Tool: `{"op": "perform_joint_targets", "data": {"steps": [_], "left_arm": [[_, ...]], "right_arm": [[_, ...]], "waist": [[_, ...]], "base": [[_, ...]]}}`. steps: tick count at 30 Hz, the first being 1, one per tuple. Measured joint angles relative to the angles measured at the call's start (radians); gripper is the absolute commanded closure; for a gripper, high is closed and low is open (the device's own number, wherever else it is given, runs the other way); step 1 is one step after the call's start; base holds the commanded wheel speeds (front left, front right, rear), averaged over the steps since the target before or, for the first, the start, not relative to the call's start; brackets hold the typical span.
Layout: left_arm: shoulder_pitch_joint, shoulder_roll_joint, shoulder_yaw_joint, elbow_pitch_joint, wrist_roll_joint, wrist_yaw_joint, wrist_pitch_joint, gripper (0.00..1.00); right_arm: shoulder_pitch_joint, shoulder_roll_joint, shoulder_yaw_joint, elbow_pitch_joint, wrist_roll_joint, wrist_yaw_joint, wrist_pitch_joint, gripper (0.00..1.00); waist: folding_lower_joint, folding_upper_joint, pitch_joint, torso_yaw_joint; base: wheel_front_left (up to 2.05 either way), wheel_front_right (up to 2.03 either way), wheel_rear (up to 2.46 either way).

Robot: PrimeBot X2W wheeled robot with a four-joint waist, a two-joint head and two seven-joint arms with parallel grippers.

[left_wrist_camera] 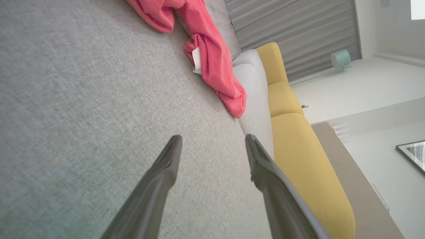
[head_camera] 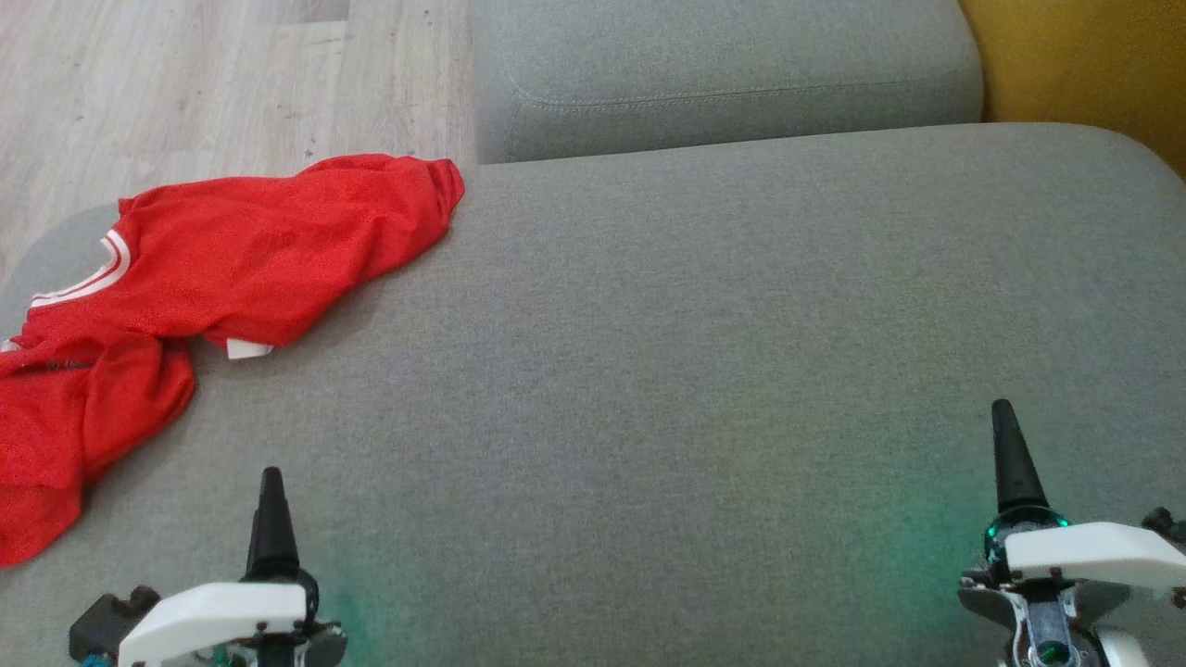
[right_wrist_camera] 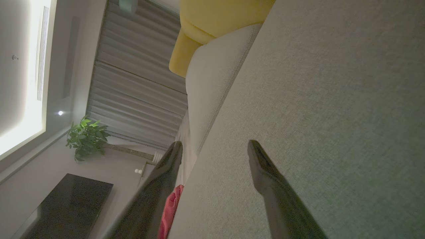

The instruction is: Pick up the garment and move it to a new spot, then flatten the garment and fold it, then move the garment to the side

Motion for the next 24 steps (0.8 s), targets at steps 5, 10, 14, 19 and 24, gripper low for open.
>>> {"op": "perform_joint_targets", "data": {"steps": [5, 10, 14, 19, 24], "left_arm": [[0.000, 0.005, -0.017, 0.004, 0.060, 0.001, -0.009, 0.00], [0.000, 0.010, -0.029, 0.018, 0.130, 0.009, -0.026, 0.00], [-0.001, 0.016, -0.046, 0.026, 0.183, 0.011, -0.039, 0.00], [-0.001, 0.023, -0.053, 0.028, 0.245, 0.016, -0.052, 0.00], [-0.001, 0.031, -0.062, 0.028, 0.309, 0.019, -0.063, 0.00]], "right_arm": [[0.000, -0.006, 0.016, 0.000, -0.053, 0.000, -0.011, 0.00], [0.000, -0.022, 0.036, 0.001, -0.117, 0.000, -0.026, 0.00], [-0.002, -0.025, 0.048, 0.001, -0.168, 0.000, -0.035, 0.00], [-0.008, -0.028, 0.063, 0.001, -0.218, 0.000, -0.051, 0.00], [-0.008, -0.033, 0.085, 0.001, -0.276, 0.000, -0.062, 0.00]], "waist": [[0.0000, 0.0000, -0.001, -0.001], [0.0000, 0.0000, -0.002, -0.002], [0.0000, 0.0000, -0.003, -0.003], [0.0000, 0.0000, -0.004, -0.003], [0.0000, 0.0000, -0.004, -0.003]], "base": [[0.00, 0.00, 0.00], [0.00, 0.00, 0.00], [0.00, 0.00, 0.00], [0.00, 0.00, 0.00], [0.00, 0.00, 0.00]]}}
